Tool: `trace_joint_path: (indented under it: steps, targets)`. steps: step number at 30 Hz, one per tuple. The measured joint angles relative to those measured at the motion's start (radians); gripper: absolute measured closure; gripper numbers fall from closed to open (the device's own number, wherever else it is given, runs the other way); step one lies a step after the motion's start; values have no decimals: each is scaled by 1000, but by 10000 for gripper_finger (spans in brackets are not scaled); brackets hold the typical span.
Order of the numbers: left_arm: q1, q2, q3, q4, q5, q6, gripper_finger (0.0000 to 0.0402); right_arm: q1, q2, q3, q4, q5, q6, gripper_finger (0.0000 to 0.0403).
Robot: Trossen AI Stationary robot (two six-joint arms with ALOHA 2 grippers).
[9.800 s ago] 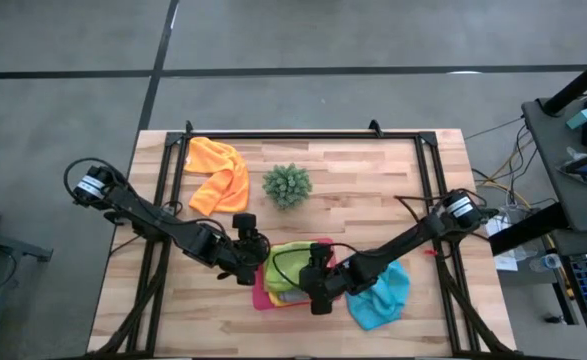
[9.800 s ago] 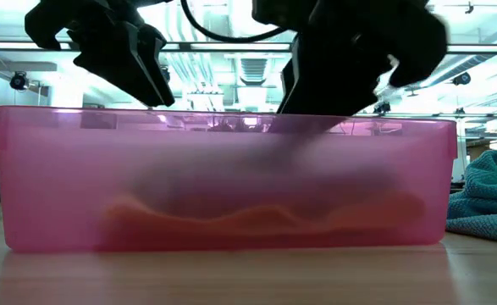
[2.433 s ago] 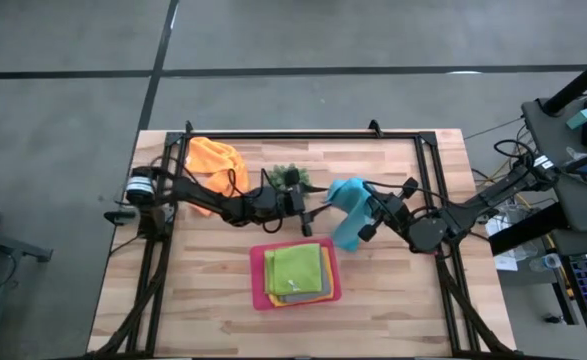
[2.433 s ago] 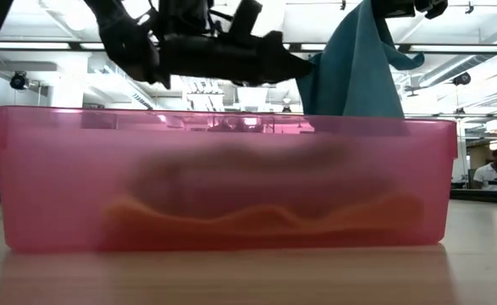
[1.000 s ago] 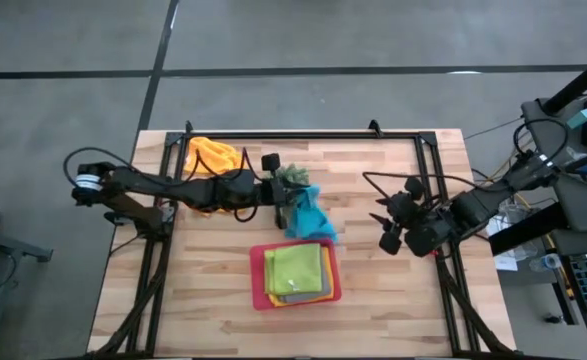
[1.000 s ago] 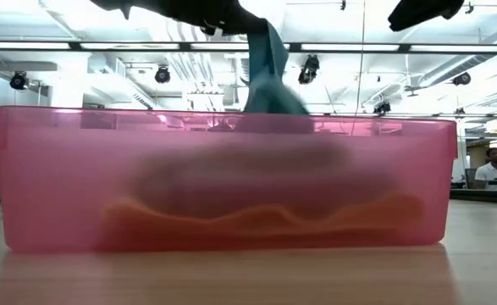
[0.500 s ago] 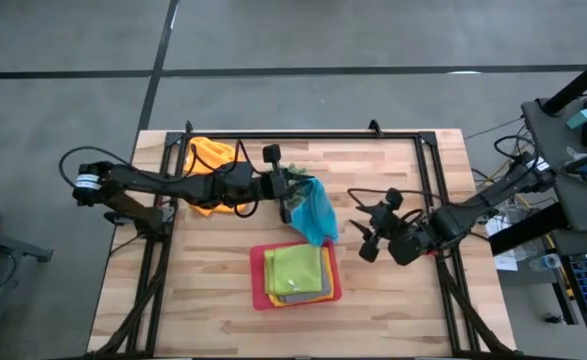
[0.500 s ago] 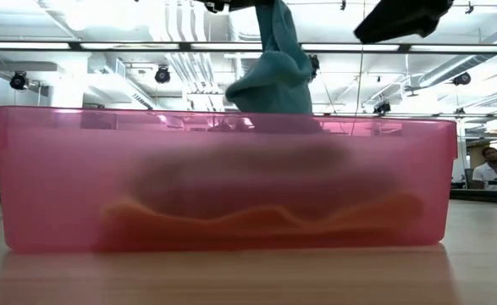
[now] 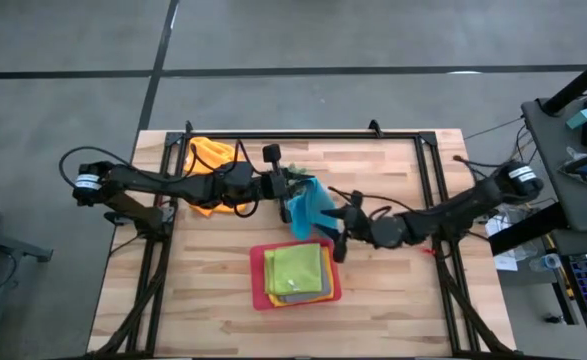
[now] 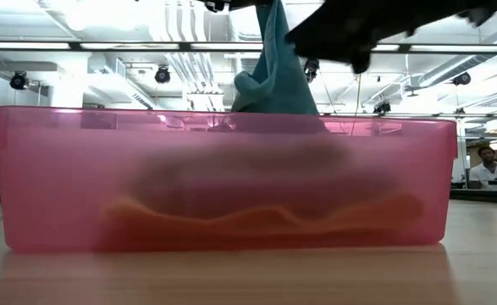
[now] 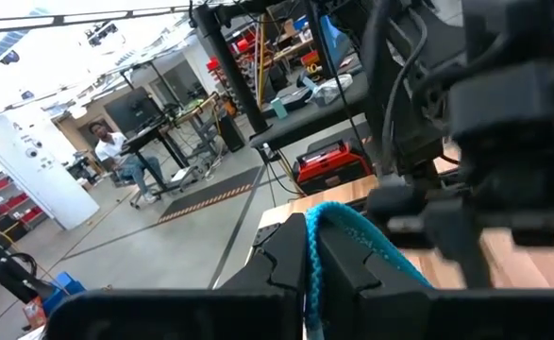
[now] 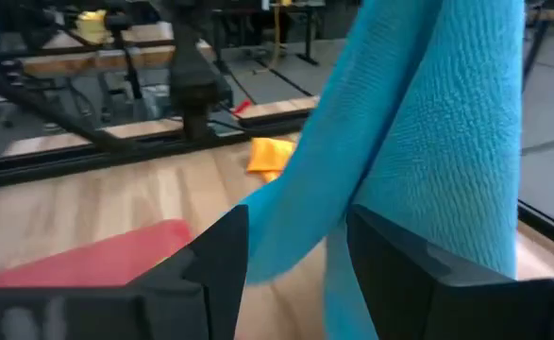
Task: Fold microfiber towels
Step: Fold the blue microfiber cloth
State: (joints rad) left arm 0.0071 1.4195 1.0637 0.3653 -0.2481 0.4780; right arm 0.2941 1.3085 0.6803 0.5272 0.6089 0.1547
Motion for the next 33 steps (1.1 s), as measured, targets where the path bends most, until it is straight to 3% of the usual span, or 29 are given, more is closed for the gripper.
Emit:
trace_joint_path:
  steps: [9,15,20,24,33]
  targets:
    - [0,0,0,12,-24,6,402,-87,161,122,2,-126,28,234]
    - [0,0,0,31,-33,10,401,-90,208,156,-59,78,58,273]
    - [0,-2,1,49,-33,11,401,-90,204,164,-138,136,28,353]
    - [0,-10,20,45,-32,11,401,-72,140,164,-226,178,-42,390]
    - [0,-30,31,43,-70,58,401,26,-221,252,-652,182,-70,394]
